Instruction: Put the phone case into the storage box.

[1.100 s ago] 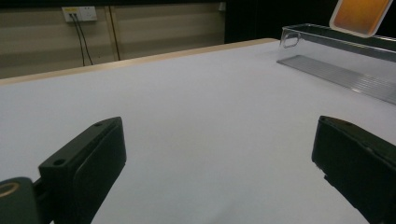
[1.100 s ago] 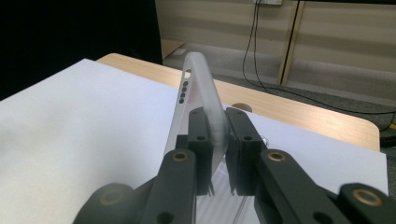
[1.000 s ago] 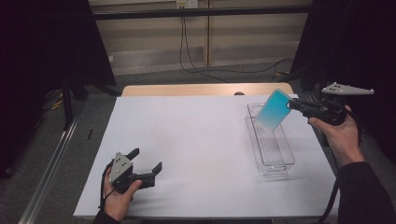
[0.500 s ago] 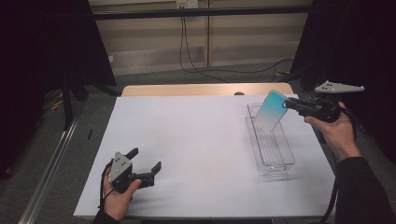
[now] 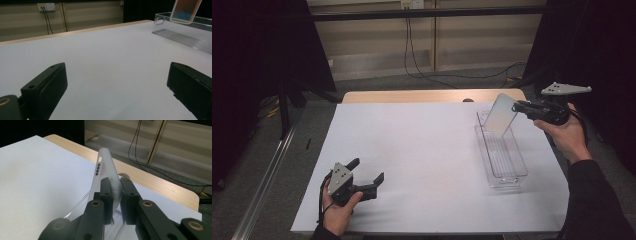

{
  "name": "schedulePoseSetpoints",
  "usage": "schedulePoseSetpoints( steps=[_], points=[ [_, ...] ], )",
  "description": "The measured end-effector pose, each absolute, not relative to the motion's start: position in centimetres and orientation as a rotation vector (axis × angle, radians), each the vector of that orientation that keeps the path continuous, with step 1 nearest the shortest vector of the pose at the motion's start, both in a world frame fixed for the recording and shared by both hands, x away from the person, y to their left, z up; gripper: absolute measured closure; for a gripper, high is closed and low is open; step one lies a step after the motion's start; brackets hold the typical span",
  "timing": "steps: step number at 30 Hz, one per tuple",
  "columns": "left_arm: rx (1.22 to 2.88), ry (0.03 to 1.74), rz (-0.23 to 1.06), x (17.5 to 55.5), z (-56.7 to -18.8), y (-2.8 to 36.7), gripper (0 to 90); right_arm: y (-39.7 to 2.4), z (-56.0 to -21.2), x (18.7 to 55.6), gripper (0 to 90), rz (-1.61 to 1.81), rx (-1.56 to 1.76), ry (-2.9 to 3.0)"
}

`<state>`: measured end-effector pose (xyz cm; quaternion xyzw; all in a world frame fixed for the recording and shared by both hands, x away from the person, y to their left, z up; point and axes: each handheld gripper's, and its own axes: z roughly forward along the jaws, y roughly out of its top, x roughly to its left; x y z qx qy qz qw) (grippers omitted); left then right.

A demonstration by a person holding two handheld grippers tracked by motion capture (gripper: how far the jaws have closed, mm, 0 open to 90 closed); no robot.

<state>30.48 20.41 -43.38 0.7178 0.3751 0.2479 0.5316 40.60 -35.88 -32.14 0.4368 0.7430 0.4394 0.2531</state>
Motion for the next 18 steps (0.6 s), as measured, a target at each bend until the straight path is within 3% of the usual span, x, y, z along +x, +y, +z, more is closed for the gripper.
schedulePoseSetpoints(
  steps=[18],
  points=[
    [1.711, 0.893, 0.591, 30.5, -43.5, 20.4, 3.3, -35.4, -33.0, 43.0, 81.2, 1.128, 1.145, 2.056]
  ],
)
